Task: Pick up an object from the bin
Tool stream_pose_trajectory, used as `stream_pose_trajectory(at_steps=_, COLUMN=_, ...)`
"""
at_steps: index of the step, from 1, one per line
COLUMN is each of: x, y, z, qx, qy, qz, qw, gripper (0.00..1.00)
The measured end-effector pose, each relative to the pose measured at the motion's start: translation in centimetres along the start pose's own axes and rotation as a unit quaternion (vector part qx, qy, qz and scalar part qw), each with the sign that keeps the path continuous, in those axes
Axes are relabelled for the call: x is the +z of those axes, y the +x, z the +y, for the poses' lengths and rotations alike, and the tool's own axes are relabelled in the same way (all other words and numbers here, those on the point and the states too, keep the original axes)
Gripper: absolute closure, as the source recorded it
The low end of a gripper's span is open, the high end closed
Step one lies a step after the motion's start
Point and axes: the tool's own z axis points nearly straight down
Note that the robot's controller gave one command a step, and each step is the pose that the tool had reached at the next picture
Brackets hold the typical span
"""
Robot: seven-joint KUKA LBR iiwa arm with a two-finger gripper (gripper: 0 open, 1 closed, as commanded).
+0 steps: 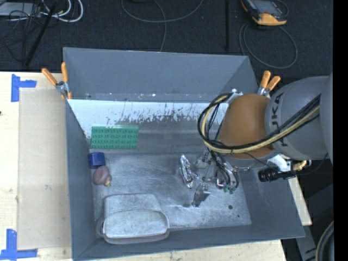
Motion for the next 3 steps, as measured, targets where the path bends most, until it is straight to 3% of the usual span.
stream_pose_trajectory(at_steps=1, x=2.71, y=0.0, z=0.62, qx=0.129, qy=-0.001, qz=-0.0025, qw=0.9916, gripper=0.0)
stream_pose_trajectory(at_steps=2, x=2.62, y=-0.05, z=0.63, qx=0.128, qy=0.0, qz=-0.0019, qw=0.9917, gripper=0.0)
stream_pose_trajectory(at_steps=3, x=2.42, y=-0.17, z=0.67, qx=0.128, qy=-0.001, qz=-0.0029, qw=0.9917, gripper=1.0)
